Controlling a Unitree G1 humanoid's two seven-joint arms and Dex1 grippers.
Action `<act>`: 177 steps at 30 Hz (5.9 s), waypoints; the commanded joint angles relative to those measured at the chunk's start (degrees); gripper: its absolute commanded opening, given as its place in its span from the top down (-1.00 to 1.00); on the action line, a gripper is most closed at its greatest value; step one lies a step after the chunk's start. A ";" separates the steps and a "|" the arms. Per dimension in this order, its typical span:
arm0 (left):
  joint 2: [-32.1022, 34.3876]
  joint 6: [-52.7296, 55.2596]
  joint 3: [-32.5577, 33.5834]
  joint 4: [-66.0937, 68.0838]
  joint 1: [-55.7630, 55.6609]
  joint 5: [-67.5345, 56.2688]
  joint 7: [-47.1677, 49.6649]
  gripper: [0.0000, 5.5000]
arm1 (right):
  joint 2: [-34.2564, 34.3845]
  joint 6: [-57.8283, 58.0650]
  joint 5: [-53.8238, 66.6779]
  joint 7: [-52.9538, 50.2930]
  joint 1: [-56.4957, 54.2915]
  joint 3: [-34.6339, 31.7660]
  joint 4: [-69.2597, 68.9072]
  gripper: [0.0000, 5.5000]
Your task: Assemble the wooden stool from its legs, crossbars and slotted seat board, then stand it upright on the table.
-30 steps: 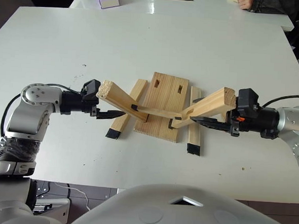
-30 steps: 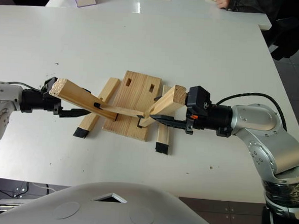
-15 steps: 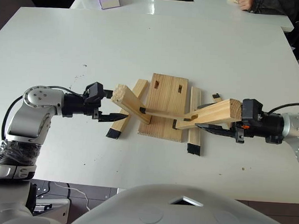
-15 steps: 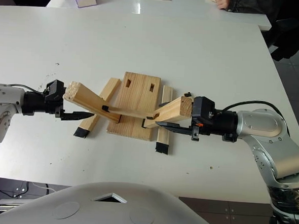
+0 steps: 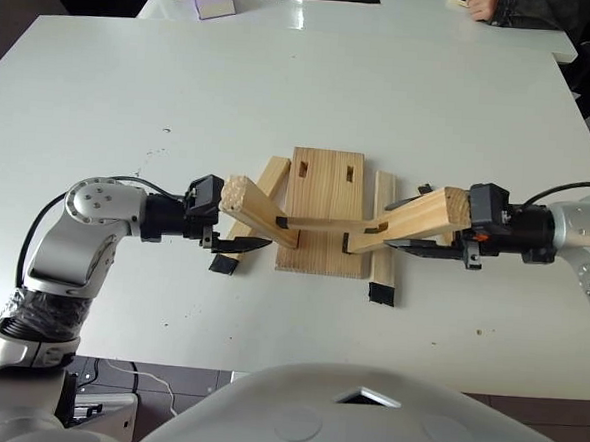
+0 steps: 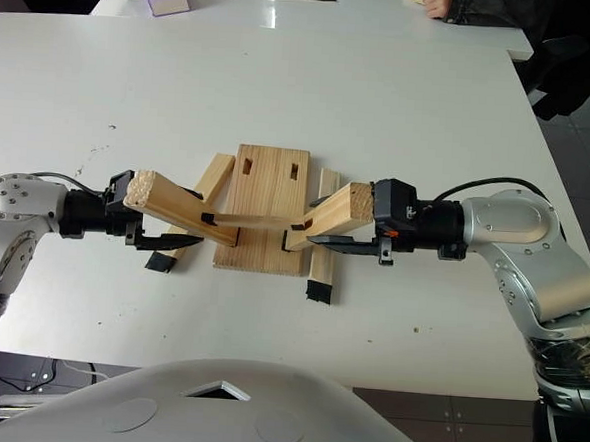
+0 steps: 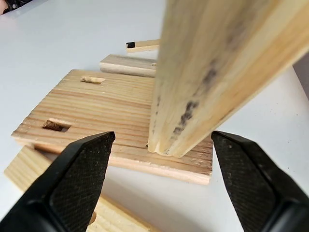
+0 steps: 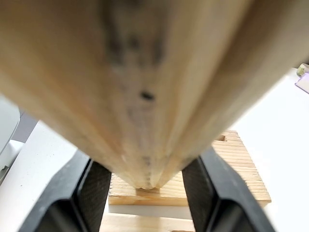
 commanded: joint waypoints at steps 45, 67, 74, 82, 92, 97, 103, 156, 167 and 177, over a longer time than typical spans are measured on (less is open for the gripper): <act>-0.86 4.63 -0.69 2.90 -7.97 -4.05 -3.18 -0.36 | 1.03 2.76 -15.05 4.62 -12.75 21.11 12.21 0.27; 4.42 7.89 5.20 1.51 1.23 -10.22 -8.82 -0.36 | 0.53 1.95 -14.70 2.34 -11.84 20.97 12.21 0.27; 7.37 -4.17 1.95 17.93 2.86 1.55 -10.56 -0.36 | 0.99 1.89 -14.73 1.27 -12.36 20.69 12.65 0.27; 4.26 -1.19 3.52 38.31 -18.86 1.47 -9.81 -0.36 | 1.53 1.25 -15.55 1.67 -13.71 21.58 14.22 0.27; -8.84 13.68 -4.85 29.53 -43.09 -6.72 -17.76 0.14 | 2.80 -0.10 -17.16 1.67 -15.28 23.10 16.72 0.27; -9.31 16.97 -10.60 21.42 -43.23 -9.40 -19.97 0.23 | 3.62 -0.86 -17.99 2.46 -17.16 24.34 18.08 0.27; -8.06 18.30 -16.44 14.74 -40.61 -12.86 -20.01 0.23 | 4.19 -1.18 -18.52 2.06 -17.31 25.29 18.22 0.27; 7.67 -4.04 1.13 9.44 -6.32 -1.61 -10.72 0.23 | 0.94 1.11 -16.56 4.20 -17.14 24.78 21.50 0.27; 5.29 -6.04 -1.52 7.91 -5.96 3.04 -6.97 0.23 | 10.47 1.68 -21.33 9.94 -26.04 34.68 38.01 0.27; 1.05 -4.40 -3.76 5.17 -9.24 3.19 -4.81 0.23 | 12.59 4.49 -17.56 10.39 -27.84 35.22 36.36 0.27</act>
